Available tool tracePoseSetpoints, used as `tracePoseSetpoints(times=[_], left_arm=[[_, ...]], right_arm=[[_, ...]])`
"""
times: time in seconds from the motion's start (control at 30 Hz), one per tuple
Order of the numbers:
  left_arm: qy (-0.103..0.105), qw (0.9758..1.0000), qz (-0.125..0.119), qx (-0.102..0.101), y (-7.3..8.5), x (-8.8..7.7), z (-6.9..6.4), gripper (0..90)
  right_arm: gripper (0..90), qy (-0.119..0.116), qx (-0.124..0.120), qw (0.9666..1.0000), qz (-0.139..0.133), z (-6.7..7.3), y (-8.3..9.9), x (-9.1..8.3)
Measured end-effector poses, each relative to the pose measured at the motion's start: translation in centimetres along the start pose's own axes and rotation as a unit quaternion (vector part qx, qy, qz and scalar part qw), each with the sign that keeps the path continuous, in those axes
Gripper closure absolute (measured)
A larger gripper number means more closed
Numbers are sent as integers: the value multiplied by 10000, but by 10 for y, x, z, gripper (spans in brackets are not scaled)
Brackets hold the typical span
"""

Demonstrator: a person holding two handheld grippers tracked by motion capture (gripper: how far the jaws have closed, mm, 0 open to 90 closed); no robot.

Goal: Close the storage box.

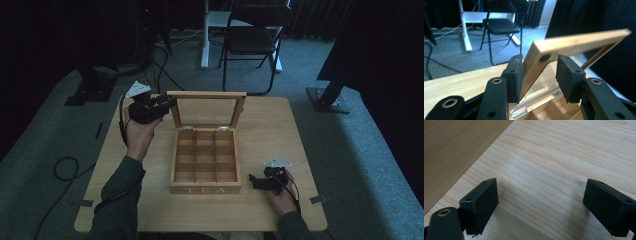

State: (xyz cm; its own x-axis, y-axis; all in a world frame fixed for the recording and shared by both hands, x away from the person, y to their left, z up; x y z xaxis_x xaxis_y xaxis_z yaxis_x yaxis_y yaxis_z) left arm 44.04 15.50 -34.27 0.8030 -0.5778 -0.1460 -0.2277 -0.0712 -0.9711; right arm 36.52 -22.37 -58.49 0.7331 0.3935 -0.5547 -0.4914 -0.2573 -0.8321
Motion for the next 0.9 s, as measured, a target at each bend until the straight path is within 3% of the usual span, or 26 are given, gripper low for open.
tracePoseSetpoints(times=[0.1,0.2,0.9], left_arm=[[-24,9999,40,148,2,-2,-4,551],[-176,9986,276,410,14,2,-5,548],[-191,9992,337,115,32,-10,-12,523]], right_arm=[[122,1,2,10000,0,0,0,0],[122,1,1,10000,-1,0,0,0],[122,4,2,10000,-2,0,0,0]])
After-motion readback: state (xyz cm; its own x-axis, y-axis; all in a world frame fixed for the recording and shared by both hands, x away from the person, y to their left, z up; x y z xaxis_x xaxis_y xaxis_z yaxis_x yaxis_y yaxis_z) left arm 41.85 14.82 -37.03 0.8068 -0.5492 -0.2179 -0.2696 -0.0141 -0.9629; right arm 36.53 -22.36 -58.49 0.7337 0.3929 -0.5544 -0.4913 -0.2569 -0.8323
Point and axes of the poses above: each handheld gripper's, and its own axes: x roughly forward along the jaws, y roughly out of its underside, z roughly to its left, the point moved 5 cm from there along x, roughly forward along the jaws, and after that the axes turned 10 degrees about -z, right-handed, at the moved point
